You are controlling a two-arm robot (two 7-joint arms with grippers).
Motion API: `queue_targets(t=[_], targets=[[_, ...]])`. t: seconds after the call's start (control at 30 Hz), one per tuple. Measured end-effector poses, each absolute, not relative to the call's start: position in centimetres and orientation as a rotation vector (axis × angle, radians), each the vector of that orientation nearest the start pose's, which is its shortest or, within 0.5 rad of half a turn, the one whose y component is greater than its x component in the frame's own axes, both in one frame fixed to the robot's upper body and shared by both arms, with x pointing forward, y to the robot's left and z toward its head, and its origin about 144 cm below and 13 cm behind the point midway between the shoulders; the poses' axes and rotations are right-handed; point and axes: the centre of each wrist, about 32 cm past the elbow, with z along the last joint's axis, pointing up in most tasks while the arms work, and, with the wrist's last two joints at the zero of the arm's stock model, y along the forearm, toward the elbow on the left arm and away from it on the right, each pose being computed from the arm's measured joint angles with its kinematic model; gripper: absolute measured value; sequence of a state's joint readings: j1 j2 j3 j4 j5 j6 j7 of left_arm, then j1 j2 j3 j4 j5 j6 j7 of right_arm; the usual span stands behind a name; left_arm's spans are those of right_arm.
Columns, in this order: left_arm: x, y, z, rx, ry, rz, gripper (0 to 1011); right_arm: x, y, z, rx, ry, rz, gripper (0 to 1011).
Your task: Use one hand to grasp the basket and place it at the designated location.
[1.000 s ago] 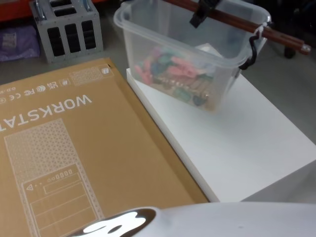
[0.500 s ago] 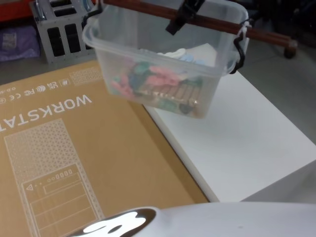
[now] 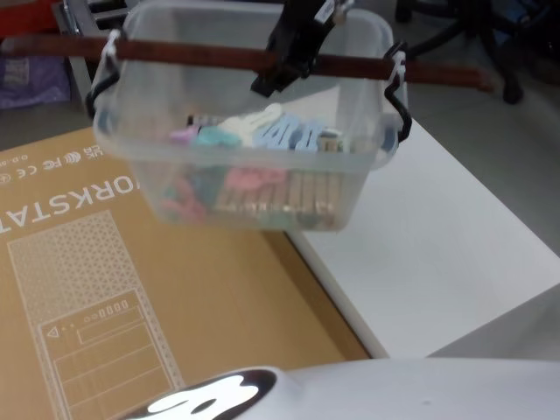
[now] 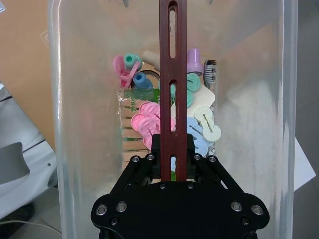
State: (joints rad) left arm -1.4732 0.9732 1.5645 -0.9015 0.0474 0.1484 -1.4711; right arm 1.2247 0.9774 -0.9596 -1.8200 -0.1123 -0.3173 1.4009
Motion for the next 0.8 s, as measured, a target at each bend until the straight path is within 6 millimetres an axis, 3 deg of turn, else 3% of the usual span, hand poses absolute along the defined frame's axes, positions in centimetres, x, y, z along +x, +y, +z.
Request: queue_targets(t=[0.3, 0.8], targets=[[61.7, 49.5, 139.6, 1.629, 0.163, 0.177, 0, 49.9, -23.5, 148.8, -1.16, -1.31, 0.544, 235], [61.7, 49.5, 139.6, 1.629, 0.163, 0.177, 0, 49.6, -20.7, 145.9, -1.087, -1.442, 0.714, 234]])
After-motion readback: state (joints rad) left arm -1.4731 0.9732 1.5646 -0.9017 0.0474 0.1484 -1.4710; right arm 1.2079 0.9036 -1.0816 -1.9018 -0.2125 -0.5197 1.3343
